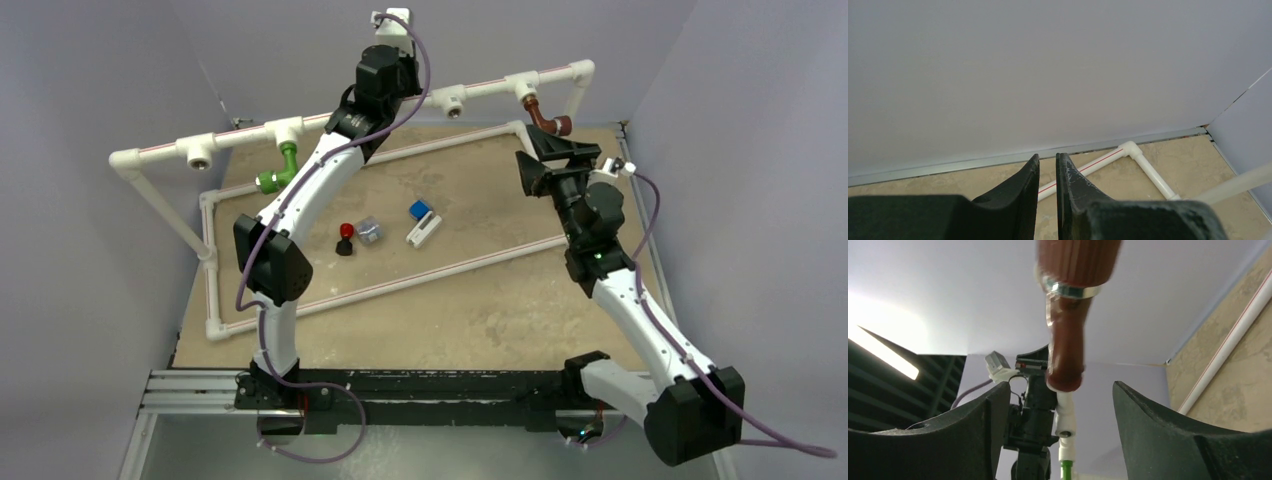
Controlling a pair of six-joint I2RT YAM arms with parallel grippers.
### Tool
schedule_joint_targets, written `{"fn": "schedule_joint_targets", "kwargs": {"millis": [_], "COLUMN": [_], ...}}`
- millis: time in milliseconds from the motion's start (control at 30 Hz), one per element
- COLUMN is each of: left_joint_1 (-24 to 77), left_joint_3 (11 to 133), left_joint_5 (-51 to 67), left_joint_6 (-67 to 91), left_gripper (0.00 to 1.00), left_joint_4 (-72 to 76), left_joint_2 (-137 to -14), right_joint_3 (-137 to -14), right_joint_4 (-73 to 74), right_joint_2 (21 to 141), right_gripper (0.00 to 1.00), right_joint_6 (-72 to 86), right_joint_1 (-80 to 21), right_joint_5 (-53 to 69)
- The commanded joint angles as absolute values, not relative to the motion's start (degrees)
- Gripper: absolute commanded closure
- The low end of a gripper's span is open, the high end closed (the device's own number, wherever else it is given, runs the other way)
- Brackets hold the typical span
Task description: Install the water faucets
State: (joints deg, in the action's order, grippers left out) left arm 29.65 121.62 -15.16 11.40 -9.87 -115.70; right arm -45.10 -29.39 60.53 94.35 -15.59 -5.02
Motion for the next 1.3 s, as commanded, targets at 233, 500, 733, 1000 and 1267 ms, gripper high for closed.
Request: {"fn": "schedule_joint_targets", "kwargs": {"millis": [233,500,733,1000,1267], "left_joint_1": [30.75,30.44,30.28,30.16,30.15], "left_joint_3": [118.92,118.53,118.37,118.89,118.48], "left_joint_5": [-12.39,-12.39,-11.35,-10.41,-10.28], "left_joint_6": [10.75,10.28,10.37,10.62,10.79], "left_gripper": [0.83,0.83,0.83,0.83,0.83], "left_joint_4": [-23.99,-24.05,-24.23,-24.34,-24.65], "left_joint_2": [-119.10,-118.50,-117.97,-117.94,-118.39], "right_joint_3": [-47.22,-47.02,-50.86,-49.20,-43.19], "right_joint_4": [-22.78,-19.04,-17.25,-15.73,-23.18], "right_joint_2": [50.63,43.67,45.80,47.40,45.89], "right_gripper": [0.21,0.22,0.20,0.19,0.18], "right_joint_6": [62.01,35.56,6.93,-21.68,-45.00], "right_joint_1": [-15.51,-15.50,-15.56,-15.71,-20.26], "right_joint_5": [-6.23,-10.05,-4.93,-2.71,-2.96]}}
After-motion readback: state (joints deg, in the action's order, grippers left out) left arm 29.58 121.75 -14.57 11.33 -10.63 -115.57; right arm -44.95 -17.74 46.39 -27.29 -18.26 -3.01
